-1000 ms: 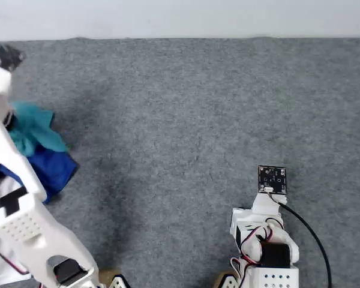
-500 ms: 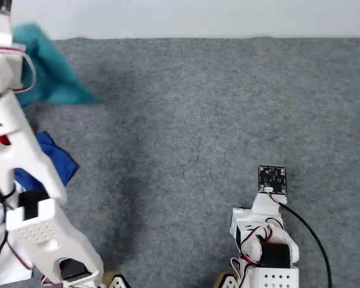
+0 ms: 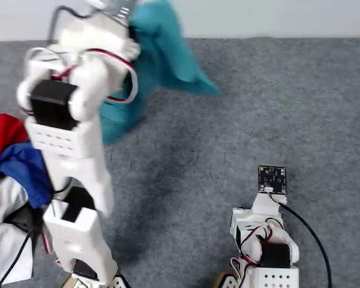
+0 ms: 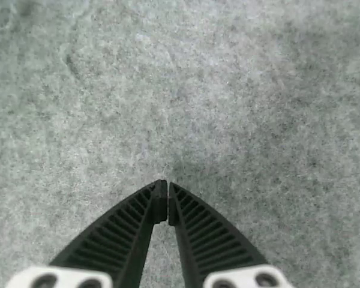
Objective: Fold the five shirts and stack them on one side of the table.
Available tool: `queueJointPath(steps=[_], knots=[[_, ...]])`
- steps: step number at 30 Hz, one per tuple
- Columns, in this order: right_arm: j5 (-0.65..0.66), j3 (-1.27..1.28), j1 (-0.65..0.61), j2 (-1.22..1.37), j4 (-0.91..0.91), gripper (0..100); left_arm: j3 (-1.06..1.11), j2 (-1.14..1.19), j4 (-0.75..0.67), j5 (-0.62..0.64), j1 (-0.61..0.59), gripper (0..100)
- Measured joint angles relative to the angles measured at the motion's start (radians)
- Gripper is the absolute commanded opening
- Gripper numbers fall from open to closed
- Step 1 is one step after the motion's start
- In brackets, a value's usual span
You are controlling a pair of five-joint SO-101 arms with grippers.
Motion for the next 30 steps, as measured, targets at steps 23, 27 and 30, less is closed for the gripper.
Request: queueJointPath(steps=[23, 27, 30], knots=[[0.000, 0.000, 0.000, 0.000, 0.000, 0.9, 1.166, -0.009, -0.006, -0.445, -0.370, 1], [0.000, 0.000, 0.000, 0.000, 0.000, 0.9, 1.188, -0.009, -0.009, -0.542, -0.509, 1], [0.000, 0.000, 0.000, 0.000, 0.000, 0.9, 1.188, -0.009, -0.008, -0.605, -0.598, 2]])
